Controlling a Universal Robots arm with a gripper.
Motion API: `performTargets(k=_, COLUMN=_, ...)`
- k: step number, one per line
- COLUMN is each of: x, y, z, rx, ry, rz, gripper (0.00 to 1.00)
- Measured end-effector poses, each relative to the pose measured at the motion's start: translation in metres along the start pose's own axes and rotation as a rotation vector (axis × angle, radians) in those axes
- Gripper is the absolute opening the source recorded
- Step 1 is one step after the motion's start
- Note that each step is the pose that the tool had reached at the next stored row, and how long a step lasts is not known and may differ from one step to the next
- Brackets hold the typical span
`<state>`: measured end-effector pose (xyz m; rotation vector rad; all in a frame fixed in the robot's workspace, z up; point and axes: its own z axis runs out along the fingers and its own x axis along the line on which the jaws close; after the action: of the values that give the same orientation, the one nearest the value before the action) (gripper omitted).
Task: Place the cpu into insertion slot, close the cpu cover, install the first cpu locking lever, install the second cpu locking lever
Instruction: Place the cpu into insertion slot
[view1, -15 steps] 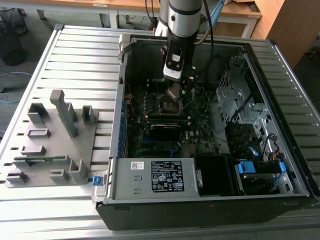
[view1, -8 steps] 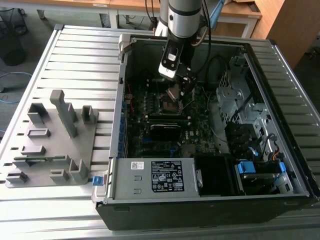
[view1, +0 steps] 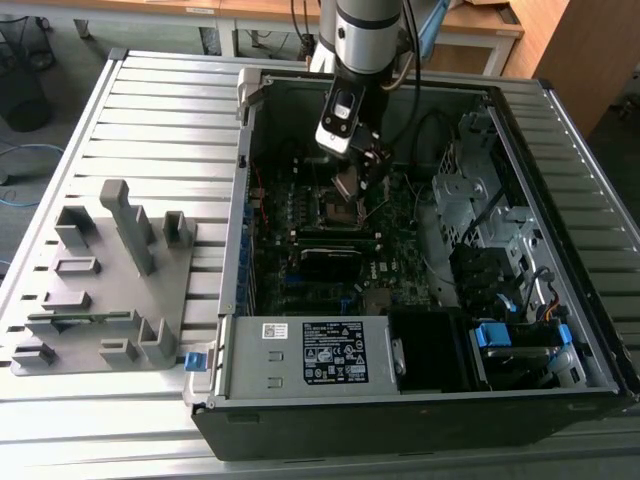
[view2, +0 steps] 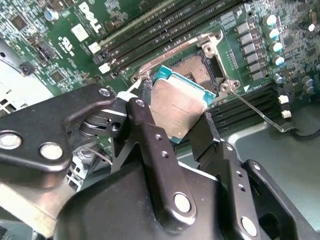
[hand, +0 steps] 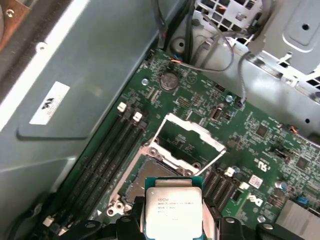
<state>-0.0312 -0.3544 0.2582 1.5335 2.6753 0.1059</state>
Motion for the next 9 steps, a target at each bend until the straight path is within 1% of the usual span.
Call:
performTargets(k=1, x=0.0018, y=0.0007, z=0.0001, rx=-0.0001, ry=-0.0001, rz=0.001, gripper=0.54)
performTargets(k=3, x=0.0031, y=0.0010, z=0.0006, rx=-0.0001, ry=-0.0009, rz=0.010, gripper=0.54)
performTargets(k=9, x=0.0032, y=0.0007, z=0.0032, rx=0.0016, ry=-0.0102, rz=0.116, gripper=0.54)
